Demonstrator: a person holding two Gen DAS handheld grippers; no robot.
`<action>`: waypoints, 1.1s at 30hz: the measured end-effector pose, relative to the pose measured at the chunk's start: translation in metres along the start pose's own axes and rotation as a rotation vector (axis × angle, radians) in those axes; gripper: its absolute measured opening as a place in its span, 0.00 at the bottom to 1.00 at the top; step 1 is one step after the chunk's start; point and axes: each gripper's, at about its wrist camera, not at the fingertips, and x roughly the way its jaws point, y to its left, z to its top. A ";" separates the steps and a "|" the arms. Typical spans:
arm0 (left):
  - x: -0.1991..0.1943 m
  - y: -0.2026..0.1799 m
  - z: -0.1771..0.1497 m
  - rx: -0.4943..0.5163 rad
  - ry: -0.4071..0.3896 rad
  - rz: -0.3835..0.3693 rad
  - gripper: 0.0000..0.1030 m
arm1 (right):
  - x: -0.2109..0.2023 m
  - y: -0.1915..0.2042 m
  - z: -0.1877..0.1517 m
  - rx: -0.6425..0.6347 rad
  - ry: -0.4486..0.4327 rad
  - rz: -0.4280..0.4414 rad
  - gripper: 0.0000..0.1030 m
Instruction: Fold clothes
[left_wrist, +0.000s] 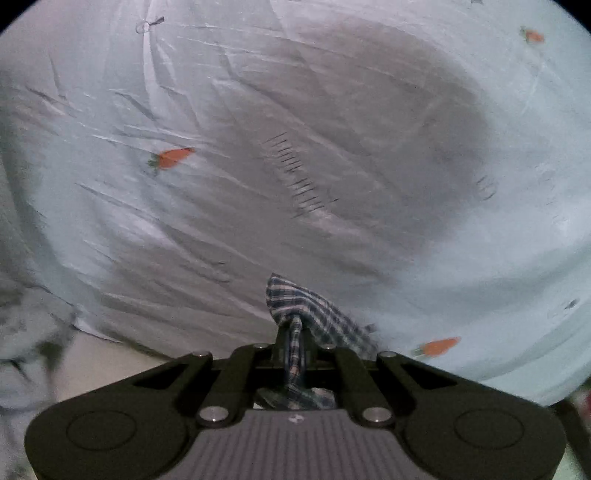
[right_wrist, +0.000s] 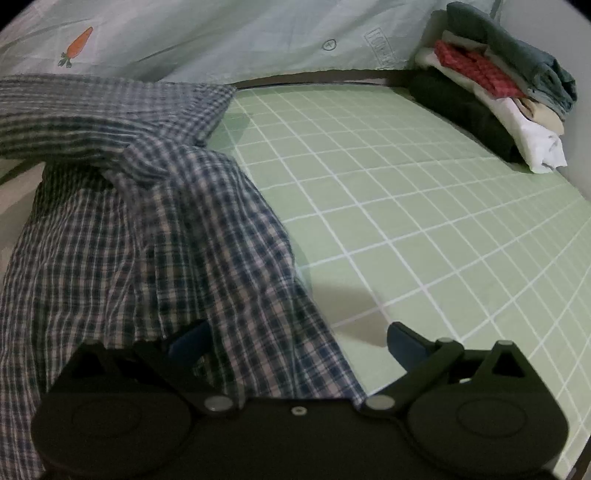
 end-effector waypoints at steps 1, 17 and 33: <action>0.011 0.008 -0.009 -0.017 0.047 0.021 0.05 | 0.000 0.000 0.000 0.003 0.000 0.001 1.00; 0.056 0.065 -0.086 -0.148 0.342 0.115 0.05 | 0.006 -0.020 0.076 0.285 -0.078 0.249 0.80; 0.090 0.075 -0.101 -0.168 0.445 0.153 0.06 | 0.162 -0.004 0.181 0.544 0.083 0.651 0.47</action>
